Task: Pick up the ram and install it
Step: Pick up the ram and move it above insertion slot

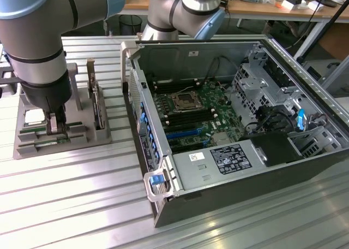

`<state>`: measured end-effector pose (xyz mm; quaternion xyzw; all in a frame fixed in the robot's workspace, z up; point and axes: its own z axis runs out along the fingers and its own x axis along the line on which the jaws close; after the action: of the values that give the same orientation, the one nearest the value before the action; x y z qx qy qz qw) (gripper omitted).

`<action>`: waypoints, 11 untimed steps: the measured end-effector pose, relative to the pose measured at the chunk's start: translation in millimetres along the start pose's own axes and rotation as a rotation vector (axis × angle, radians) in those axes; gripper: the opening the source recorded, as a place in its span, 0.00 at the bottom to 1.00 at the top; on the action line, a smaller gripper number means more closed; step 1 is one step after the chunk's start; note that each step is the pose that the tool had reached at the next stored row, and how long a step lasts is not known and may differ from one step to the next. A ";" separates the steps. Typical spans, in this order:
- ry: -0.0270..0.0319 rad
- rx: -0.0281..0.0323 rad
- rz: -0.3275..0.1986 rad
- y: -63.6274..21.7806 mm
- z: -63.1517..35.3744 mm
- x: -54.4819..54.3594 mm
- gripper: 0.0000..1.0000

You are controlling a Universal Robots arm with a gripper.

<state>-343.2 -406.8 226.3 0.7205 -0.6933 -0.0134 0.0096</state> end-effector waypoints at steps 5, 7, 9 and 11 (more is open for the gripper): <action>-0.0028 0.0002 -0.013 14.5 8.8 -0.3 0.30; -0.0029 0.0000 -0.014 15.6 13.8 -0.1 0.30; -0.0029 0.0001 -0.014 18.6 16.0 -0.1 0.30; -0.0028 0.0000 -0.014 19.5 18.4 0.0 0.30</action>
<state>-363.3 -407.4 208.6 0.7252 -0.6884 -0.0145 0.0085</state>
